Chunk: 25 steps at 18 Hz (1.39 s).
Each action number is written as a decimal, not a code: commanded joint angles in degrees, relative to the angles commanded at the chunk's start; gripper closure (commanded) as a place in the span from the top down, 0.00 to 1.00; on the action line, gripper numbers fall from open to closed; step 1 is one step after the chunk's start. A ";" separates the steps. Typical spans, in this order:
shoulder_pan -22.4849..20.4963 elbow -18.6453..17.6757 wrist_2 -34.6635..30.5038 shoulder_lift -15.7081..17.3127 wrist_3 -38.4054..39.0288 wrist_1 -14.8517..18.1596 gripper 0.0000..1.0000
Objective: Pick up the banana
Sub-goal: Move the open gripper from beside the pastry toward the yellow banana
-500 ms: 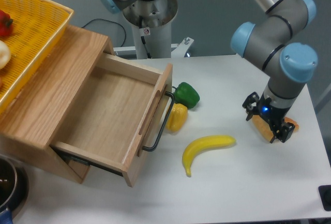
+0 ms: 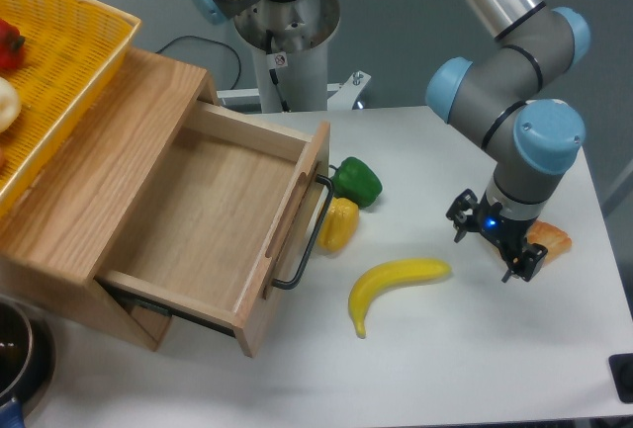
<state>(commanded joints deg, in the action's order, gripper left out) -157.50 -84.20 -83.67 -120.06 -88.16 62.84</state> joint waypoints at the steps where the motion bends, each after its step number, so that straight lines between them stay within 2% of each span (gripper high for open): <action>1: 0.26 -0.61 0.35 0.09 0.79 0.09 1.00; 3: -0.09 -3.42 2.19 1.58 1.59 -0.09 1.00; 9: 0.70 -6.50 -0.60 0.88 0.71 -0.08 1.00; 14: 2.90 -6.86 -2.72 -0.44 2.02 -0.09 1.00; 22: 3.60 -7.30 -2.72 -1.14 2.82 -0.35 1.00; 25: 4.65 -6.86 -5.52 -1.49 3.08 -0.35 1.00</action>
<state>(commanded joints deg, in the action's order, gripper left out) -152.85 -91.05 -89.20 -121.55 -85.08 62.49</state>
